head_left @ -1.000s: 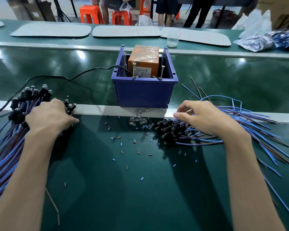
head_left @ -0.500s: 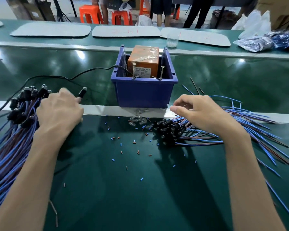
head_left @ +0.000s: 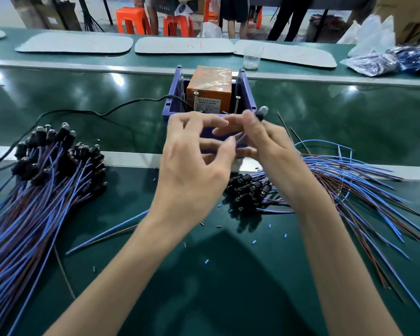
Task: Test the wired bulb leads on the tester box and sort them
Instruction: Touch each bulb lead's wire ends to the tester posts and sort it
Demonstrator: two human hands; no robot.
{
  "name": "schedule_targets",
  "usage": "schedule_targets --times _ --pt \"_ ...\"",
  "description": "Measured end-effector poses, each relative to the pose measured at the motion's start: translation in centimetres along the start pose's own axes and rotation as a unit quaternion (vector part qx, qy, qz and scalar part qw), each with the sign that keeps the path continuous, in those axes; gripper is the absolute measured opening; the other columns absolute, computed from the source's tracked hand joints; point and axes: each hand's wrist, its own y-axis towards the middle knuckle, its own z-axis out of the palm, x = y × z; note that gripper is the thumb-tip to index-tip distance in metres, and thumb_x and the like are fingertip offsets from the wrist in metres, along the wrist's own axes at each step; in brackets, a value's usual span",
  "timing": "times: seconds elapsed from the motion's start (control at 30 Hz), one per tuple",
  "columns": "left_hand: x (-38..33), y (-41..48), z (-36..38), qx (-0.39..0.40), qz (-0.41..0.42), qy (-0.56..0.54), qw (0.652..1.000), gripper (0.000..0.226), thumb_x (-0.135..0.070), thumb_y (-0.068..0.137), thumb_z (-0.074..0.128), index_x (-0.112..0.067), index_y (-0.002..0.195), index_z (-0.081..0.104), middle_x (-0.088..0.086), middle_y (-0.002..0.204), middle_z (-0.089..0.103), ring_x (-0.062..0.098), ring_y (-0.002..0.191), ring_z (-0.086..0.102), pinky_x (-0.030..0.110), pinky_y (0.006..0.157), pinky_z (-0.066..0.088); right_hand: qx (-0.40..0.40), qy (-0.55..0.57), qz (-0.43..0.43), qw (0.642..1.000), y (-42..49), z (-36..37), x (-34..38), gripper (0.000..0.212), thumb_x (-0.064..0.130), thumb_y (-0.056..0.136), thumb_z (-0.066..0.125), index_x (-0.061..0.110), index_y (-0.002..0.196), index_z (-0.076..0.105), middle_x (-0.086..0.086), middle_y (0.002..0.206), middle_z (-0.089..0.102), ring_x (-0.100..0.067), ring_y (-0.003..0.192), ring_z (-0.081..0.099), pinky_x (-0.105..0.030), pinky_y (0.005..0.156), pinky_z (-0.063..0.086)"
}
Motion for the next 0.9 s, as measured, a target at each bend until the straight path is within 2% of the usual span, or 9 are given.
schedule_targets --times 0.07,0.13,0.23,0.33,0.43,0.57,0.7,0.8,0.9 --pt "-0.5 0.0 0.1 0.005 -0.067 -0.129 0.989 0.015 -0.016 0.093 0.058 -0.020 0.080 0.063 0.004 0.088 0.069 0.006 0.065 0.068 0.014 0.058 0.051 -0.028 0.014 -0.038 0.999 0.0 -0.3 0.1 0.035 0.025 0.103 0.032 0.009 0.101 0.063 -0.003 0.092 0.068 -0.009 0.079 0.066 -0.019 0.069 0.051" --pt "-0.8 0.2 0.0 0.101 -0.193 -0.227 0.949 0.037 -0.032 0.096 0.047 -0.017 0.070 0.069 -0.001 0.077 0.073 0.012 0.064 0.070 0.015 0.056 0.051 -0.050 0.033 -0.069 0.996 0.0 -0.4 0.4 0.034 0.025 0.101 0.033 0.007 0.098 0.062 -0.007 0.093 0.068 -0.012 0.080 0.067 -0.021 0.071 0.051" --pt "-0.5 0.8 -0.4 0.171 -0.370 -0.362 0.838 0.063 -0.052 0.096 0.029 -0.002 0.100 0.067 0.014 0.102 0.073 0.023 0.092 0.072 0.025 0.076 0.057 -0.059 0.056 -0.097 0.992 -0.2 -0.4 1.3 0.036 0.026 0.098 0.032 0.008 0.089 0.061 -0.007 0.090 0.070 -0.018 0.083 0.069 -0.027 0.076 0.052" --pt "0.1 1.2 -0.9 0.057 -0.438 -0.528 0.726 0.065 -0.051 0.098 0.031 0.007 0.121 0.052 0.024 0.113 0.066 0.031 0.102 0.068 0.038 0.089 0.052 -0.036 0.091 -0.098 0.990 -0.5 -0.4 2.1 0.043 0.028 0.097 0.026 0.008 0.075 0.057 -0.005 0.082 0.071 -0.021 0.081 0.069 -0.031 0.079 0.052" --pt "0.5 1.8 -1.6 -0.096 -0.426 -0.589 0.680 0.053 -0.036 0.102 0.031 0.006 0.131 0.042 0.021 0.110 0.064 0.029 0.090 0.067 0.038 0.081 0.052 -0.020 0.114 -0.079 0.990 -0.7 -0.6 2.6 0.046 0.033 0.097 0.023 0.009 0.069 0.051 -0.002 0.071 0.069 -0.019 0.071 0.066 -0.034 0.076 0.053" --pt "1.3 2.6 -2.4 -0.230 -0.386 -0.603 0.659 0.038 -0.029 0.104 0.030 0.001 0.122 0.045 0.010 0.095 0.059 0.020 0.076 0.063 0.030 0.072 0.049 -0.005 0.084 -0.043 0.995 -0.8 -0.9 2.8 0.048 0.038 0.096 0.028 0.011 0.063 0.049 -0.002 0.060 0.061 -0.017 0.058 0.059 -0.044 0.072 0.054" --pt "2.1 3.2 -2.9 -0.281 -0.345 -0.596 0.668 0.035 -0.026 0.106 0.026 -0.010 0.089 0.052 0.000 0.059 0.051 0.011 0.048 0.049 0.021 0.048 0.043 -0.059 0.029 0.001 0.998 -0.8 -1.5 2.6 0.050 0.043 0.097 0.036 0.014 0.057 0.046 0.001 0.049 0.048 -0.014 0.043 0.040 -0.025 0.053 0.047" --pt "2.6 3.3 -2.9 -0.265 -0.298 -0.594 0.699 0.039 -0.026 0.107 0.024 -0.014 0.084 0.052 -0.005 0.048 0.035 0.007 0.035 0.032 0.016 0.038 0.031 -0.101 0.009 0.011 0.995 -0.9 -2.3 2.5 0.050 0.043 0.098 0.041 0.015 0.057 0.043 0.004 0.048 0.039 -0.011 0.044 0.031 -0.021 0.045 0.034" --pt "2.7 2.9 -2.3 -0.215 -0.266 -0.544 0.766 0.037 -0.029 0.107 0.025 -0.016 0.086 0.053 -0.008 0.045 0.030 0.005 0.035 0.023 0.016 0.037 0.026 -0.139 0.027 0.013 0.990 -0.9 -3.1 2.6 0.045 0.044 0.091 0.051 0.019 0.054 0.045 0.006 0.049 0.037 -0.011 0.045 0.023 -0.020 0.040 0.022"
